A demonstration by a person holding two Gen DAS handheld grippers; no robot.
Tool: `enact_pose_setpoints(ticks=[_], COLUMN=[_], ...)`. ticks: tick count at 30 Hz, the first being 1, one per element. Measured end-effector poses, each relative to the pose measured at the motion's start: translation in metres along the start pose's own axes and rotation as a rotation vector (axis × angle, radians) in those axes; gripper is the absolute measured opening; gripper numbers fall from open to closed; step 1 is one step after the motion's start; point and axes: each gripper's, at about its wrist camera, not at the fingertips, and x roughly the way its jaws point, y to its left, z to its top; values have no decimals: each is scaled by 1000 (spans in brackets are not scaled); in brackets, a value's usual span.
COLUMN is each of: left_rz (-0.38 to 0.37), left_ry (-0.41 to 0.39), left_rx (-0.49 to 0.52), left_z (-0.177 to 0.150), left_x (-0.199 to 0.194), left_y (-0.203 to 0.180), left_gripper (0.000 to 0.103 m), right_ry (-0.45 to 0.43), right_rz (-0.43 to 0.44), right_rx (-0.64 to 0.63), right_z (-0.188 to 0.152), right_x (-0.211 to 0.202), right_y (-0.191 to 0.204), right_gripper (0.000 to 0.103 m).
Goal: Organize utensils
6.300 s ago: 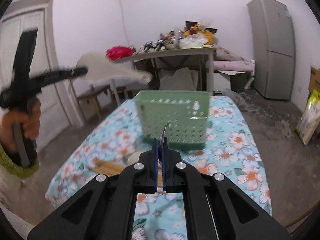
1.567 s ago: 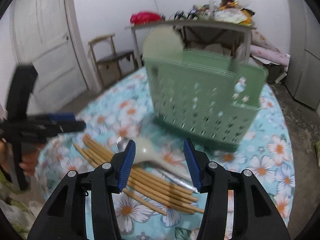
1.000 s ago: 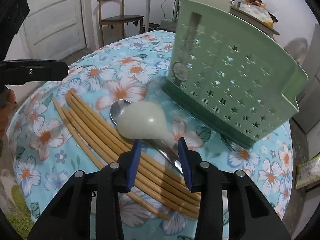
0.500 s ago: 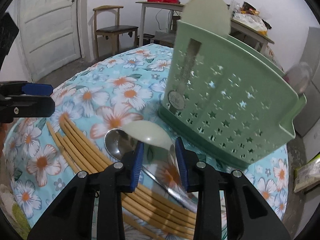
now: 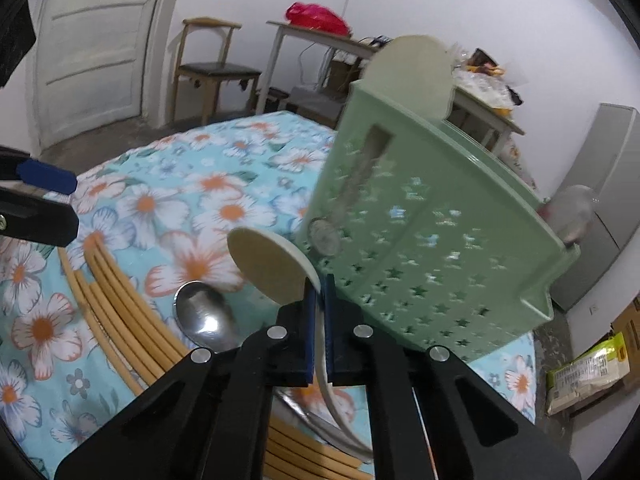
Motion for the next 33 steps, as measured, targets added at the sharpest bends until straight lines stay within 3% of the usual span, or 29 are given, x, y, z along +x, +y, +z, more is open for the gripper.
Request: enact_pose_setpoints(ticks=[11,16,21,29,33], left_rz=[-47,-86,-114,-53,-45], left_ry=[-66,-40,43,226,242], left_rx=[69,119,123,120,109], left_z=[7,10,10,8,11], left_x=[4,17,40,84,92], left_y=[-27,-41,-46,-47,-48], left_gripper=[94,68,42,24,13], right_ry=[-109,-148,-156,-153,-154], right_rz=[-55,-78,-77,-93,-90], right_rx=[185,320,438,503,518], right_z=[-15,-23,-37,-50,-54], right_x=[-50,-71,-84,-90,-90], right_y=[-38,-62,-87,-100,-102], right_gripper=[3,3,3,3,3])
